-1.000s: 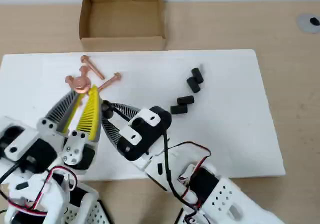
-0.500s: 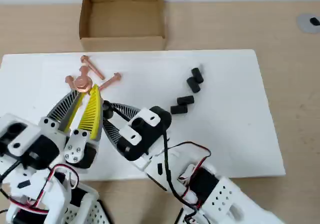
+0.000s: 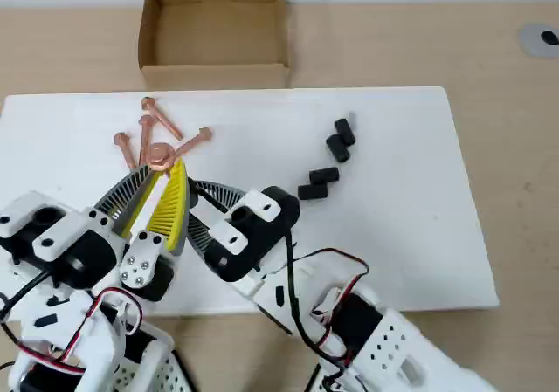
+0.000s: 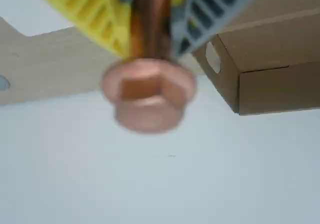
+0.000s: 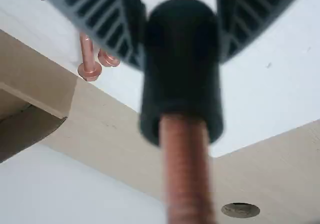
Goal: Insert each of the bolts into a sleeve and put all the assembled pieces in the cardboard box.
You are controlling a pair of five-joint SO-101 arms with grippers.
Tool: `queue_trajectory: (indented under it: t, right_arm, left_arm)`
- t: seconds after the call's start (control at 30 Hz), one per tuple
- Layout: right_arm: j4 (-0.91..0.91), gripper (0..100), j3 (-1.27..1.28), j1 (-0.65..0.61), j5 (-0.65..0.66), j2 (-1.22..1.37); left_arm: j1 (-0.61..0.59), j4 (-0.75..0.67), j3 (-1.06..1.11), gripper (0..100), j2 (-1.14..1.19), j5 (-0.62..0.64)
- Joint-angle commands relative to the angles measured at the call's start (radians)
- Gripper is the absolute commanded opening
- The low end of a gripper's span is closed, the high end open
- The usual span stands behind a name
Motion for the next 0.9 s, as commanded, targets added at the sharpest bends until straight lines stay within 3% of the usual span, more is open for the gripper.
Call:
queue_trajectory:
  t: [0.0,0.4,0.53,0.87]
  right_arm:
    - [-0.028,0.9,-0.007,0.018,-0.008,-0.019]
    - [-0.026,0.9,-0.007,0.018,-0.008,-0.019]
    - [-0.026,0.9,-0.007,0.018,-0.008,-0.019]
    - [-0.025,0.9,-0.010,0.018,-0.008,-0.019]
  left_arm:
    - [0.020,0.003,-0.044,1,-0.004,0.006]
    - [0.083,0.192,-0.089,1,-0.004,-0.080]
    - [0.078,0.212,-0.087,8,-0.004,-0.080]
    - [-0.031,0.222,-0.089,12,-0.004,-0.074]
